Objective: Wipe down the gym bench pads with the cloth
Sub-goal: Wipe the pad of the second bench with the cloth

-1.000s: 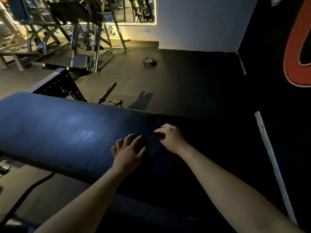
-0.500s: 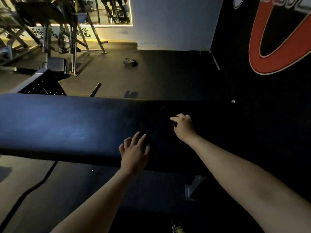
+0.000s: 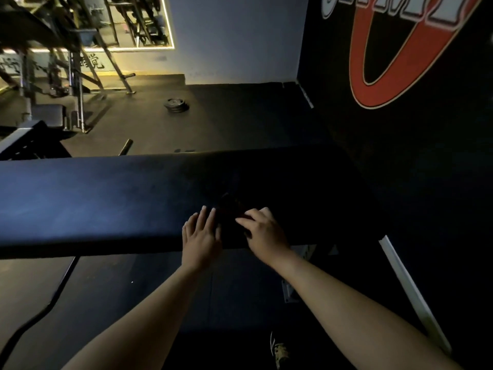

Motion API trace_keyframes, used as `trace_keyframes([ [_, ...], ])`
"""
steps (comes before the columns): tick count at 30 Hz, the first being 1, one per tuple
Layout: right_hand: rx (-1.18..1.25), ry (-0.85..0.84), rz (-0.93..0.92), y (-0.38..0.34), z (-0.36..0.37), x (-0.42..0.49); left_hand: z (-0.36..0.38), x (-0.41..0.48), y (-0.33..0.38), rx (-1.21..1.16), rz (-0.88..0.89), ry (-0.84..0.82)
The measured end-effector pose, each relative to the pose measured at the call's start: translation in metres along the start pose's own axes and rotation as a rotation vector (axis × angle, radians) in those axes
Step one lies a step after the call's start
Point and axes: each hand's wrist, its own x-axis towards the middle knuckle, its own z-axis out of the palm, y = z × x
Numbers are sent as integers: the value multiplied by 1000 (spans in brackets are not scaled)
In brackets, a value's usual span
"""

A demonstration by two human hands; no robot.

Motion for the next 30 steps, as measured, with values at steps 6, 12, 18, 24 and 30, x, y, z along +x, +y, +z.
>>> trace_keyframes([
  [6,-91,158,271,43,-16,-26,-5,-5,3,3,-3,-26],
  [12,44,29,122,-29,15,7,-9,-8,3,10,0,-70],
  [18,5,-8,14,-22,11,-1,-9,-10,1,26,0,-66],
  [24,-112,188,247,63,-32,-45,-9,-11,8,-10,-17,-57],
  [30,-34,201,403,54,-35,-41,-11,-6,28,-24,-77,-103],
])
